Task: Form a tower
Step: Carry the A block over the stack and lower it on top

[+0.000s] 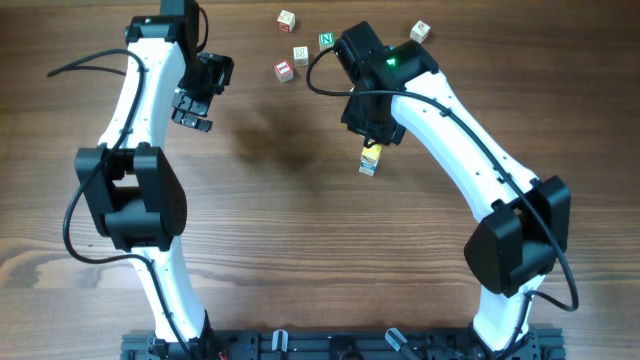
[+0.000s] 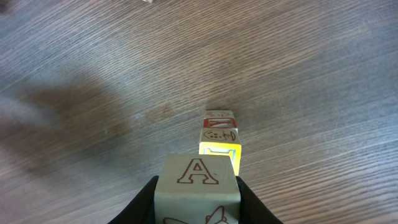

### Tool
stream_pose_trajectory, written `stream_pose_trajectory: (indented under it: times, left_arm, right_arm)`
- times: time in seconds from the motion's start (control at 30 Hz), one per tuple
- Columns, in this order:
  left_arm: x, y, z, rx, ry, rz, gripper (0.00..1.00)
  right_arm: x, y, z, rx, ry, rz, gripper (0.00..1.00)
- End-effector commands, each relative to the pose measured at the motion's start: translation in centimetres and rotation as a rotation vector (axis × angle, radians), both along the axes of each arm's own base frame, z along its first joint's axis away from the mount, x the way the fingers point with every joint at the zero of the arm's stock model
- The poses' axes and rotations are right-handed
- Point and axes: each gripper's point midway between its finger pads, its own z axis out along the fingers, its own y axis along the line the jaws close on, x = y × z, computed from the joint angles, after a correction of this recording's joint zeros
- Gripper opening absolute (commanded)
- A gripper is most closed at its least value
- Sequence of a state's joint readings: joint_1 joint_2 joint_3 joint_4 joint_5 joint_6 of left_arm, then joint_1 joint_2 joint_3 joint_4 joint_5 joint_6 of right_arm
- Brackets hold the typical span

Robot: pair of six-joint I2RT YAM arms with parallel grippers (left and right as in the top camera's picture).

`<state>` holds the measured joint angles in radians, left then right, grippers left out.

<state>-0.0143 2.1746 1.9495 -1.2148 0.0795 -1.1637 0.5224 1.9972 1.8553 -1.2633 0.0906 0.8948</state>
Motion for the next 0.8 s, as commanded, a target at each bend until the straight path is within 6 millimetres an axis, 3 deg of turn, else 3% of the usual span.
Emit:
stream_pose_trajectory:
  times: [0.0, 0.1, 0.37, 0.77]
  left_arm:
    - [-0.1, 0.3, 1.2, 0.011, -0.028, -0.007, 1.0]
    - [-0.1, 0.3, 1.2, 0.011, -0.028, -0.007, 1.0]
    - [-0.1, 0.3, 1.2, 0.011, -0.028, -0.007, 1.0]
    - [-0.1, 0.3, 1.2, 0.011, -0.028, -0.007, 1.0]
  right_arm:
    - [-0.7, -0.3, -1.8, -0.022, 0.044, 0.03, 0.3]
    - [-1.2, 0.7, -3.3, 0.033, 0.071, 0.037, 0.27]
    - [-2.1, -0.2, -3.5, 0.011, 0.113, -0.005, 0.31]
    - [-1.5, -0.8, -3.6, 0.018, 0.105, -0.014, 0.35]
